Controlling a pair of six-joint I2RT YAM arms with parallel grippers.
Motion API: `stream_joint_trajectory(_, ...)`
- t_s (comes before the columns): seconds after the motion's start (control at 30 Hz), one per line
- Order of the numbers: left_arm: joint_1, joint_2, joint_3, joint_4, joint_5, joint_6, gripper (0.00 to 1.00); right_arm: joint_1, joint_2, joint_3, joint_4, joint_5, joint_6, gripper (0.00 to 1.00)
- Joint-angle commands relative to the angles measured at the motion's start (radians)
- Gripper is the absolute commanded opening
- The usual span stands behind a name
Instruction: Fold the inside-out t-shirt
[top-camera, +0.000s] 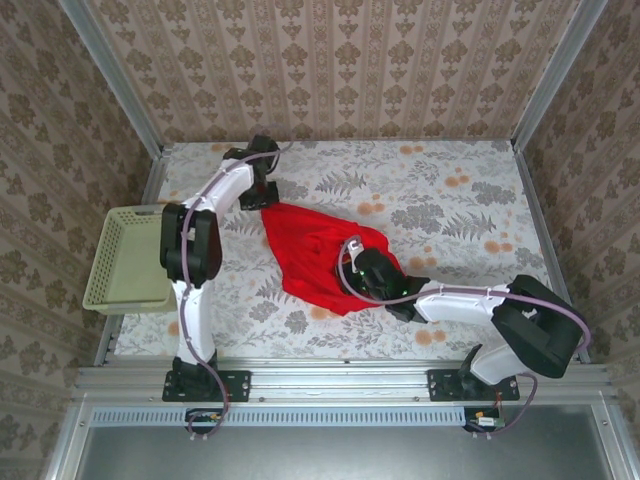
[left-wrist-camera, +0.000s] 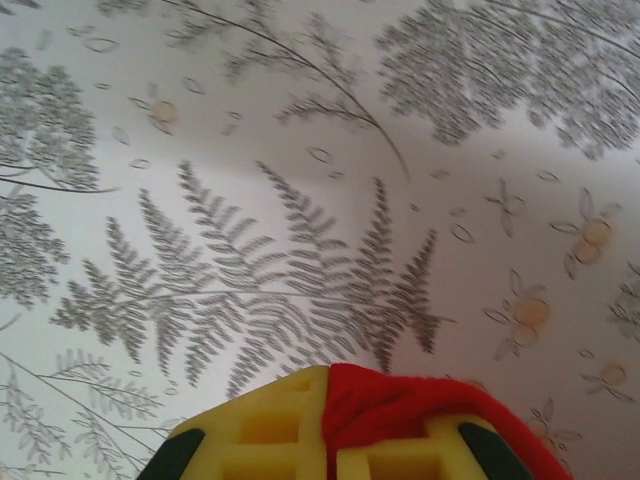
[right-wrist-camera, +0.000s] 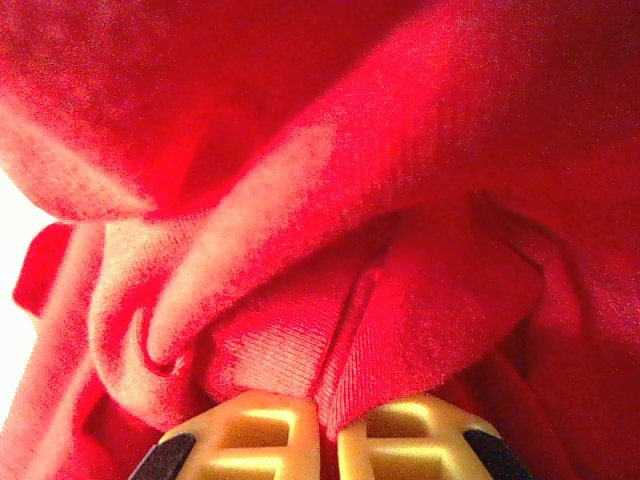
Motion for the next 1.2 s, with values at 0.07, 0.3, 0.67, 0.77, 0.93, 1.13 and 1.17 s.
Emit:
stream_joint_trajectory(0.07,-0.036,-0.030,0.006,-0.034,0.038,0.029,0.19,-0.008,0.087,0.029,0.031,0.002,0.033,0.00)
stream_joint_trajectory(0.3,-0.087,-0.524,-0.584,0.426,0.174,0.001,0.61,-0.031,0.089,0.023,0.049,-0.015,0.038,0.00)
stream_joint_trajectory(0.67,-0.279,-0.725,-0.894,0.846,0.351,0.106,0.94,-0.029,0.088,0.018,0.079,-0.073,0.019,0.00)
stream_joint_trajectory(0.77,-0.278,-0.626,-0.826,0.840,0.351,0.089,0.81,-0.018,0.086,0.021,0.079,-0.070,0.006,0.00)
stream_joint_trajectory(0.93,-0.263,-0.470,-0.690,0.803,0.320,0.036,0.41,-0.006,0.081,0.008,0.085,-0.073,0.005,0.00)
stream_joint_trajectory(1.13,-0.197,-0.230,-0.427,0.550,0.255,-0.057,0.09,0.000,0.031,-0.014,0.092,-0.068,-0.011,0.00)
stream_joint_trajectory(1.17,-0.179,-0.179,-0.371,0.485,0.246,-0.071,0.08,0.002,0.014,-0.020,0.092,-0.064,-0.015,0.00)
